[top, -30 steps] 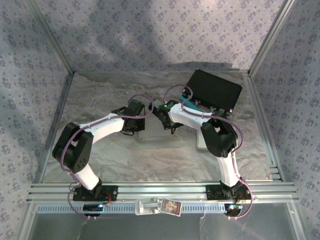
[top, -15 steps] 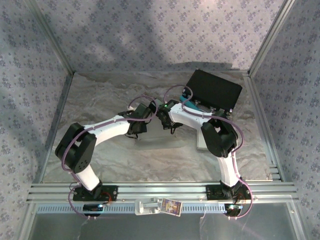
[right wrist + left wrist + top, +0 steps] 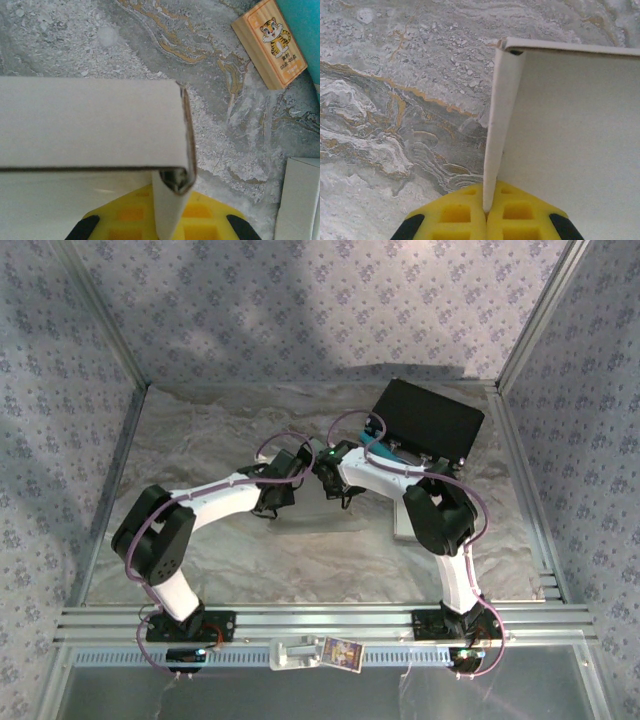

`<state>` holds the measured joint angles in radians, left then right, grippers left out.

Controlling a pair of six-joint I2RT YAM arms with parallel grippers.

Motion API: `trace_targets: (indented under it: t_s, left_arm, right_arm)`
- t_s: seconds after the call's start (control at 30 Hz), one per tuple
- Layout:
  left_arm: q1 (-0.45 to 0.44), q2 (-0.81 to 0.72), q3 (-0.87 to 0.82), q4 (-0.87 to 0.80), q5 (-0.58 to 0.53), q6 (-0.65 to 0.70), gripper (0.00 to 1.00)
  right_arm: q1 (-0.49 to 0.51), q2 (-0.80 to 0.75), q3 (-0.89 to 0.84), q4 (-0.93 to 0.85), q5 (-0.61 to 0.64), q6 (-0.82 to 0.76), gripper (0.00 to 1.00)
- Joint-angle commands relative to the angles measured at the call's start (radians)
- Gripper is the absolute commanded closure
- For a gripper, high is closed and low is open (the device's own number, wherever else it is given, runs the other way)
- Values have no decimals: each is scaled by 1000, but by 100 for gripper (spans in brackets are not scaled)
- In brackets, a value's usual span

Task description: Fold the paper box

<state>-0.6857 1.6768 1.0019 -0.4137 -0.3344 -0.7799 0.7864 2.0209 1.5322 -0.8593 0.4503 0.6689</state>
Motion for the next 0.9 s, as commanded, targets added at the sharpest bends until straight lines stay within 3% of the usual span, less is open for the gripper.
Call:
trace_targets:
  t_s: [0.0,0.27,0.47,0.57,0.87]
  left_arm:
    - [8,-27,-73,-59,-61,-34,100]
    - [5,-149,-172,118,17,-22,100]
    - [16,-135,-169,91,46,-9,100]
    - [35,-131,-178,74,53,-13,89]
    - [38,-87,-146,23,16,-7,91]
  right_arm:
    - [13,9,-36,-77,61,14,100]
    - [40,122,55,-264,199,82,100]
    - [46,55,20,-150,117,52,100]
    - [40,14,5,-116,101,34,100]
    - [36,-22,-58,-47,47,26,100]
